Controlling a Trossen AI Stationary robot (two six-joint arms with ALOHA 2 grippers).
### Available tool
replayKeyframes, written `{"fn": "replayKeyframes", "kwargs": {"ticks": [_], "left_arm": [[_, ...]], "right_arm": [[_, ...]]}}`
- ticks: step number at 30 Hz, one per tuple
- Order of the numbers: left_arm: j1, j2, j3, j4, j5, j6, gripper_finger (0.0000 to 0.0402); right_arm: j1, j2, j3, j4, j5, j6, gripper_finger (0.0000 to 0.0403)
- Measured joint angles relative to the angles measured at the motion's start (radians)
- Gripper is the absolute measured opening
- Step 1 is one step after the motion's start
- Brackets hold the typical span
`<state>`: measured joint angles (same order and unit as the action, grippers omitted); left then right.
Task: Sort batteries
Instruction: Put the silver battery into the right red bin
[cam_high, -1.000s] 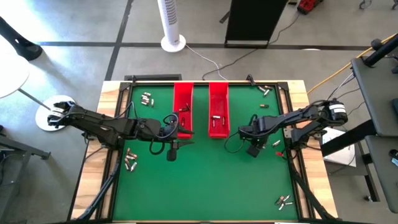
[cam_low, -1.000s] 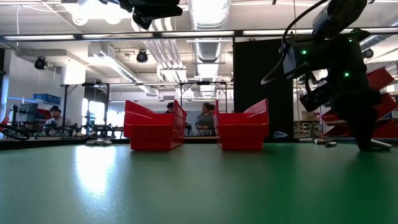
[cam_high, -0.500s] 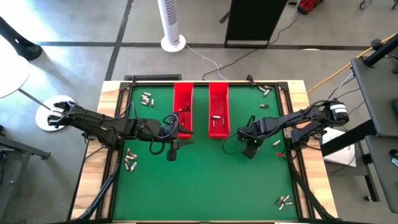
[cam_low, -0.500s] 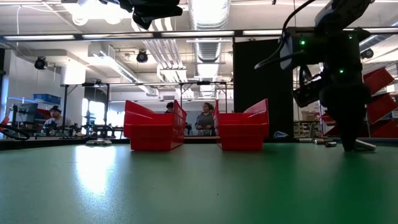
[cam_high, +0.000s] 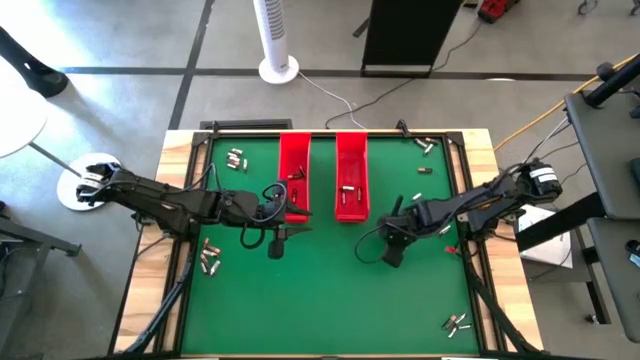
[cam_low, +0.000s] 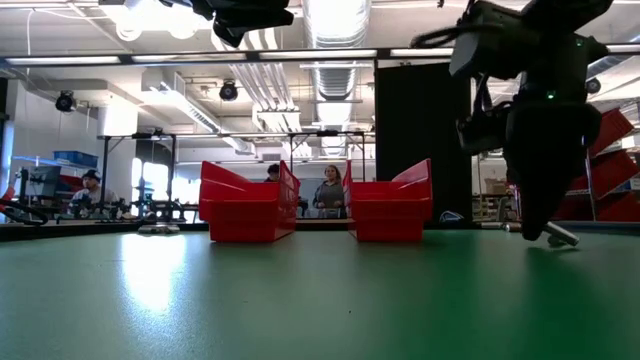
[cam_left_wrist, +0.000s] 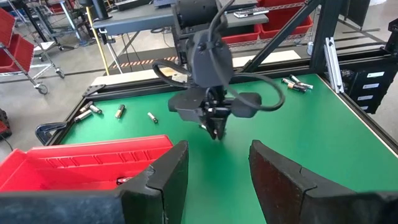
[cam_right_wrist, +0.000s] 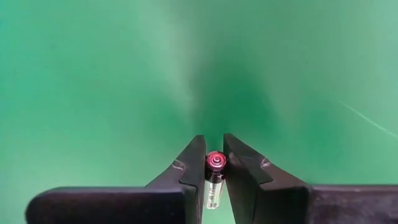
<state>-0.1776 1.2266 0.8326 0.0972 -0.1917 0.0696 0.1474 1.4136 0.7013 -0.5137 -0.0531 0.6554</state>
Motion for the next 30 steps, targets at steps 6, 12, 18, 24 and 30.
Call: {"fn": "replayKeyframes", "kwargs": {"ticks": [6, 12, 18, 24, 30], "left_arm": [[0.000, 0.000, 0.000, 0.000, 0.000, 0.000, 0.0149], [0.000, 0.000, 0.000, 0.007, 0.000, 0.000, 0.0149], [0.000, 0.000, 0.000, 0.016, 0.000, 0.000, 0.0149], [0.001, 0.000, 0.000, 0.018, 0.000, -0.004, 0.0149], [0.001, 0.000, 0.000, 0.028, 0.000, -0.004, 0.0149]], "right_arm": [[0.053, 0.000, 0.000, 0.085, 0.028, -0.012, 0.0045], [0.118, 0.000, 0.000, 0.162, 0.088, -0.027, 0.0040], [0.170, 0.007, -0.001, 0.218, 0.144, -0.035, 0.0040], [0.215, 0.050, -0.002, 0.274, 0.189, -0.045, 0.0040], [0.263, 0.126, -0.001, 0.395, 0.240, -0.100, 0.0039]]}}
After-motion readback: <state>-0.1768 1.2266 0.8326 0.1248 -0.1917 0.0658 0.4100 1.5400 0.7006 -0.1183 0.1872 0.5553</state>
